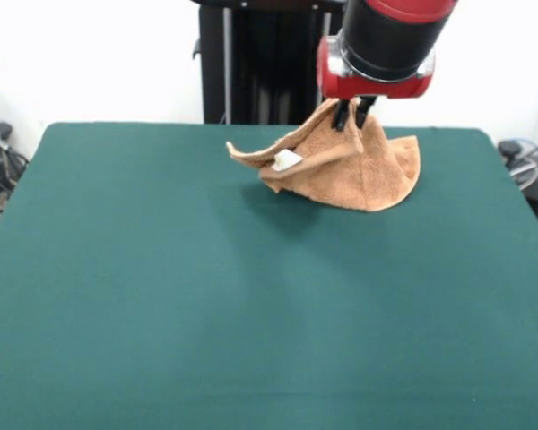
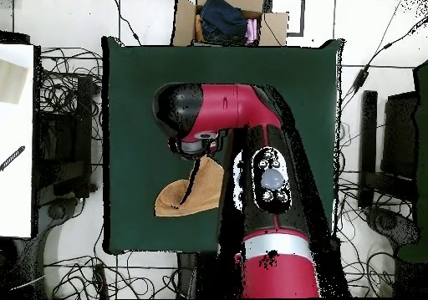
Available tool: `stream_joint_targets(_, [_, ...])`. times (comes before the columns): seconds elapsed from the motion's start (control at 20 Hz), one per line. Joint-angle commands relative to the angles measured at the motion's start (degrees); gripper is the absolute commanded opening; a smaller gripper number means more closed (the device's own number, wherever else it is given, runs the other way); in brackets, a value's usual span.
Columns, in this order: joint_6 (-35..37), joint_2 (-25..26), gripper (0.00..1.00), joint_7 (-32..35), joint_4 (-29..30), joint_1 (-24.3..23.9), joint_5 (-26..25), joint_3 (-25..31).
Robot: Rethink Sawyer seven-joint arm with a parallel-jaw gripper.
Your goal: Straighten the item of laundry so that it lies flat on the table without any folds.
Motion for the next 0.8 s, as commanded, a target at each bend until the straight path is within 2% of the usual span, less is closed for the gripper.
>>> stream_joint_targets(0.05, [6.4,0.7,0.0,-3.7,-2.9,1.6,-2.2,4.5])
stream_joint_targets(0.8, [9.0,2.3,0.0,-2.1,-6.4,4.0,-2.5,3.8])
